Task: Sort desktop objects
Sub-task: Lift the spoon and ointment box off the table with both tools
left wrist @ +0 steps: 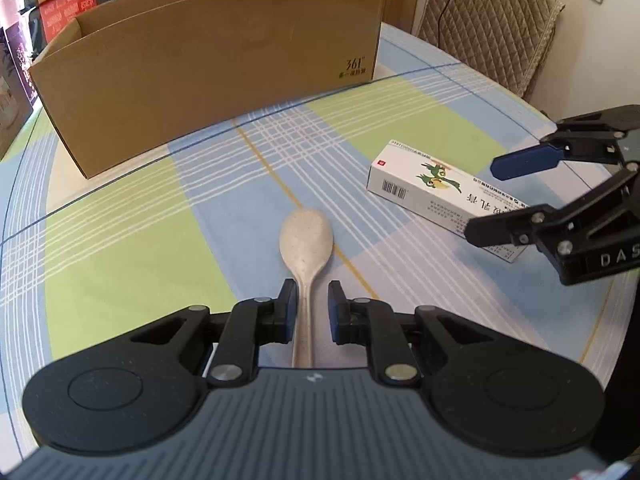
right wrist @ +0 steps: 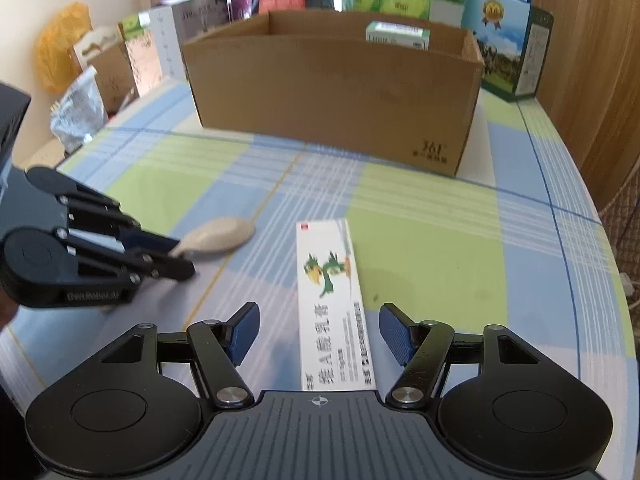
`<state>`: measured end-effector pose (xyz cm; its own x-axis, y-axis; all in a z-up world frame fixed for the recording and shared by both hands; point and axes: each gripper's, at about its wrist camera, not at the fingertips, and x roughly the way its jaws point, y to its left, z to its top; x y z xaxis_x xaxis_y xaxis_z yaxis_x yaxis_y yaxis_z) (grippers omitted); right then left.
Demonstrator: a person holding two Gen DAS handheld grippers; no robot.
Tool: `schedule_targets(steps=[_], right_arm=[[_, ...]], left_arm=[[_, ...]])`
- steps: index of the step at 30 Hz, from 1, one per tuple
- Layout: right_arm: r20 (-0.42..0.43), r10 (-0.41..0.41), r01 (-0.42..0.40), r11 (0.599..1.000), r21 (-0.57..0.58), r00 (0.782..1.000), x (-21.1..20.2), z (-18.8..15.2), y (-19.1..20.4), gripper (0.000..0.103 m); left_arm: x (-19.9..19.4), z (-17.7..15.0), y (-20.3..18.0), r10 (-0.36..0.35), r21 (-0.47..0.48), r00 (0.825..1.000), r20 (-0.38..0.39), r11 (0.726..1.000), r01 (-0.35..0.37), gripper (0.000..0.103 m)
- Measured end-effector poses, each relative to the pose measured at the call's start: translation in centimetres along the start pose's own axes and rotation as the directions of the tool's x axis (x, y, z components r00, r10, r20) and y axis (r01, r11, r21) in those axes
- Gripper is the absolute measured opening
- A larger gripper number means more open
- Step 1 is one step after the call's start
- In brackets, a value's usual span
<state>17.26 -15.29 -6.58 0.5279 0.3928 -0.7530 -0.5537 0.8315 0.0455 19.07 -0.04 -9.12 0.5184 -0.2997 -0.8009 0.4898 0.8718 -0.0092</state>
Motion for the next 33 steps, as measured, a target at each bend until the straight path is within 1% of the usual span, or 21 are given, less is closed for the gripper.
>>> schedule_targets(steps=[1,2,9,13,14,15,18,25,29,33], right_arm=[[0.010,-0.001,0.001,1.000,0.001,1.000,0.1,0.0,0.0,0.064],[0.018,-0.004,0.004,1.000,0.001,1.000,0.1,-0.1,0.0,0.064],[0.036,-0.009,0.010,1.000,-0.017,0.999,0.9,-0.5,0.3,0.064],[0.033,-0.014,0.015,0.999,-0.036,0.999,1.5,-0.6,0.5,0.063],[0.033,-0.022,0.024,0.999,-0.043,0.999,1.7,-0.7,0.6,0.062],[0.034,-0.029,0.031,0.998,-0.050,0.999,1.8,-0.7,0.6,0.059],[0.032,-0.039,0.041,0.998,-0.053,0.999,2.1,-0.8,0.4,0.053],[0.024,-0.048,0.049,0.997,-0.055,0.999,2.6,-0.9,0.2,0.047],[0.018,-0.056,0.056,0.997,-0.046,0.998,2.7,-0.8,0.0,0.038],[0.018,-0.064,0.064,0.997,-0.051,0.998,2.7,-0.8,0.2,0.036]], left_arm=[[0.0,-0.1,0.0,0.005,-0.010,1.000,0.009,1.000,-0.004,0.009],[-0.1,-0.3,0.1,0.006,-0.021,1.000,0.018,1.000,-0.006,0.004],[-0.1,-0.4,0.1,0.040,-0.055,0.998,0.044,0.998,-0.037,0.004],[-0.1,-0.3,-0.4,0.035,-0.054,0.997,0.069,0.998,-0.032,0.004],[-0.1,-0.2,-0.6,0.034,-0.048,0.997,0.075,0.998,-0.030,0.004],[0.0,-0.2,-0.8,0.032,-0.043,0.997,0.077,0.999,-0.028,0.004],[0.3,-0.1,-1.2,0.025,-0.034,0.997,0.077,0.999,-0.023,0.004],[0.4,-0.1,-1.0,0.023,-0.056,0.996,0.087,0.998,-0.019,0.004],[0.3,-0.1,-0.9,0.027,-0.065,0.996,0.088,0.998,-0.021,0.004],[0.2,-0.1,-0.8,0.030,-0.068,0.995,0.094,0.997,-0.024,0.004]])
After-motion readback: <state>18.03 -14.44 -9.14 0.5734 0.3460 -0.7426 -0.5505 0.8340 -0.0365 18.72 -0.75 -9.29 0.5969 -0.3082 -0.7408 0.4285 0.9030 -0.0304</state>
